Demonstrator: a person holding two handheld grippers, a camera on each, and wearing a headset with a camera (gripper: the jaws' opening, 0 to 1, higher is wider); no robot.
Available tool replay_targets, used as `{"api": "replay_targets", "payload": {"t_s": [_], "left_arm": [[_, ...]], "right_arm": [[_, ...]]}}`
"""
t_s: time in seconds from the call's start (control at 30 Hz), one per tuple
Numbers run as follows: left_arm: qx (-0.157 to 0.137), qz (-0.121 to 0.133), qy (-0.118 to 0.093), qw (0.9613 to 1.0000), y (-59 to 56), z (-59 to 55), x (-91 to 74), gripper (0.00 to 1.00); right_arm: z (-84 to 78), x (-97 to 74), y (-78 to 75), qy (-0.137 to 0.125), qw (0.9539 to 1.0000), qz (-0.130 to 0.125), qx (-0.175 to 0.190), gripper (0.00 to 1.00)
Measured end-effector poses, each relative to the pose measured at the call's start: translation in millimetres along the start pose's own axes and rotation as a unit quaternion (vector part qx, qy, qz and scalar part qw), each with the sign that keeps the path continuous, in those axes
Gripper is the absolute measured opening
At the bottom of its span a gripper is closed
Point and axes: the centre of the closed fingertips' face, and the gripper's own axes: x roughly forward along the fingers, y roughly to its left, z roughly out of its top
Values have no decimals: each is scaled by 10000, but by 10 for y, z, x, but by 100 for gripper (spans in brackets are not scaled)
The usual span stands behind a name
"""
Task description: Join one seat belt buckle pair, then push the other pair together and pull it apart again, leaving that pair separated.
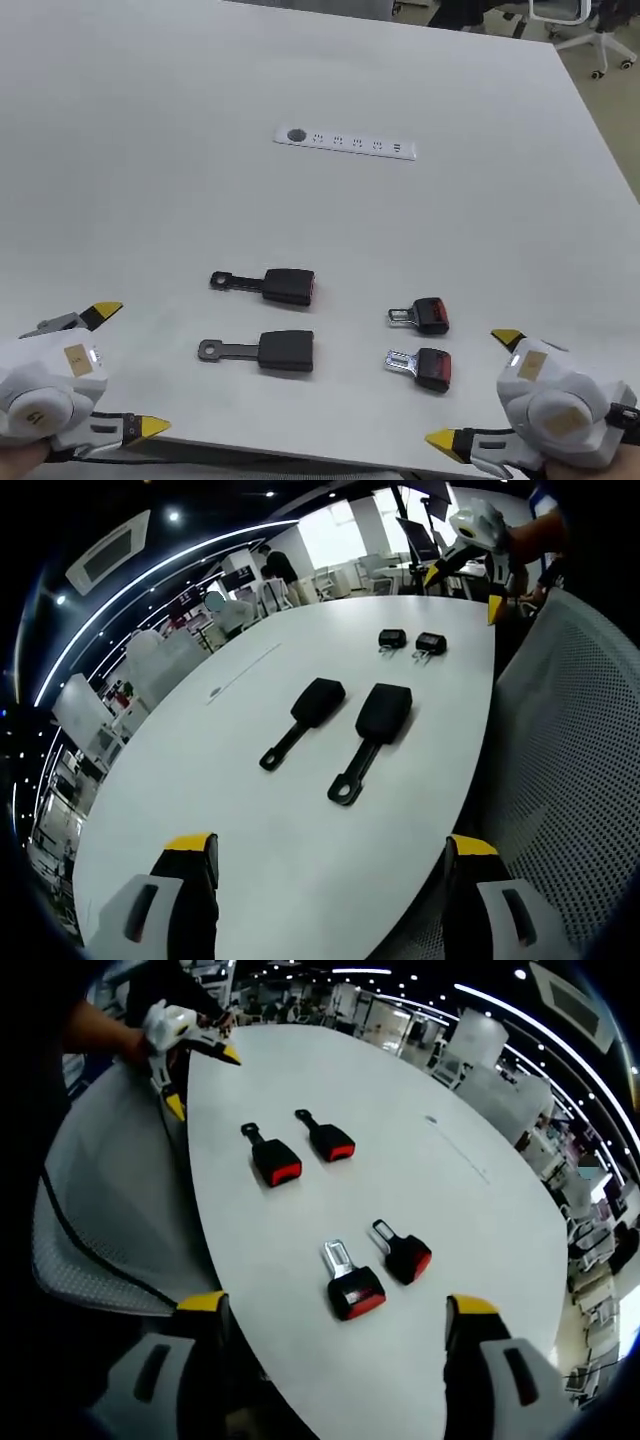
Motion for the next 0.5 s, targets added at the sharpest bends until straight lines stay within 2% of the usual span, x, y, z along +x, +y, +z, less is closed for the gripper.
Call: {"api": "replay_targets", "payload": {"t_s": [0.13,0.27,0.37,0.5], "left_arm": [[-60,-25,18,10000,-6,-13,1,96],[-85,-5,-7,10000,8,3,-1,96],[-27,-6,-21,10000,0,16,1,96],[-57,27,-44,10000,20,21,-2,96]], "right_arm": [[45,5,55,6,9998,113,-131,91],[55,22,24,56,9997,128,-195,91],[77,15,-27,30,9998,89,-178,92],[89,-7,-122,-38,9999,-103,-73,95]]}}
